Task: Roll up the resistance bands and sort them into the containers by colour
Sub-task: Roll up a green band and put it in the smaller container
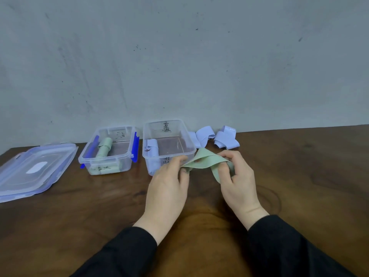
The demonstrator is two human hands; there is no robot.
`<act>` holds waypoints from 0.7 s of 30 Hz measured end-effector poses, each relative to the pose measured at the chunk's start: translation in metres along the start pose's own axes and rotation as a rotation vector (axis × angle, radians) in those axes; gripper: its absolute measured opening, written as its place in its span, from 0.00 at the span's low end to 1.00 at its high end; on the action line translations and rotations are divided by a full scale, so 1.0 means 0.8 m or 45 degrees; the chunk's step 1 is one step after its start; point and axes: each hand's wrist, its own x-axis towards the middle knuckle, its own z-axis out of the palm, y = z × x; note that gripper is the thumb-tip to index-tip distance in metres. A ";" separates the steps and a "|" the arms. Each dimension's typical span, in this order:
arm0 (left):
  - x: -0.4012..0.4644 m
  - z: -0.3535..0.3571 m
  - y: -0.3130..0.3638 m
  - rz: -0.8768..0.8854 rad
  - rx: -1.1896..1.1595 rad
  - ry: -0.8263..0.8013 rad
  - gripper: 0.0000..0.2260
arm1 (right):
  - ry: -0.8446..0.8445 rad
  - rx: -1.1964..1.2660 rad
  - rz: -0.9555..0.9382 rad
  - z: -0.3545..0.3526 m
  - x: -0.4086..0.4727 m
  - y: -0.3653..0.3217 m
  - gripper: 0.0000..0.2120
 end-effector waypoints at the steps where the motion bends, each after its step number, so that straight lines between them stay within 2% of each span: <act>1: 0.000 -0.018 -0.001 -0.018 -0.061 0.026 0.11 | -0.013 -0.016 -0.011 0.003 -0.004 -0.007 0.08; 3: 0.005 -0.059 0.002 -0.068 -0.218 0.060 0.06 | -0.067 -0.056 -0.018 0.015 -0.011 -0.022 0.08; 6: 0.027 -0.123 0.007 -0.113 -0.356 0.213 0.04 | -0.217 -0.032 0.080 0.048 -0.021 -0.056 0.05; 8: 0.048 -0.161 0.009 -0.055 -0.284 0.259 0.04 | -0.292 0.056 0.138 0.074 -0.027 -0.088 0.05; 12: 0.080 -0.217 0.002 0.040 -0.156 0.160 0.03 | -0.487 0.419 0.330 0.121 -0.040 -0.148 0.03; 15: 0.095 -0.243 -0.004 0.051 -0.134 0.129 0.03 | -0.714 0.460 0.420 0.142 -0.054 -0.167 0.05; 18: 0.109 -0.255 -0.015 0.015 -0.114 0.155 0.03 | -0.785 0.546 0.539 0.142 -0.061 -0.177 0.06; 21: 0.125 -0.258 -0.031 -0.015 -0.101 0.180 0.04 | -0.970 0.624 0.622 0.132 -0.066 -0.176 0.07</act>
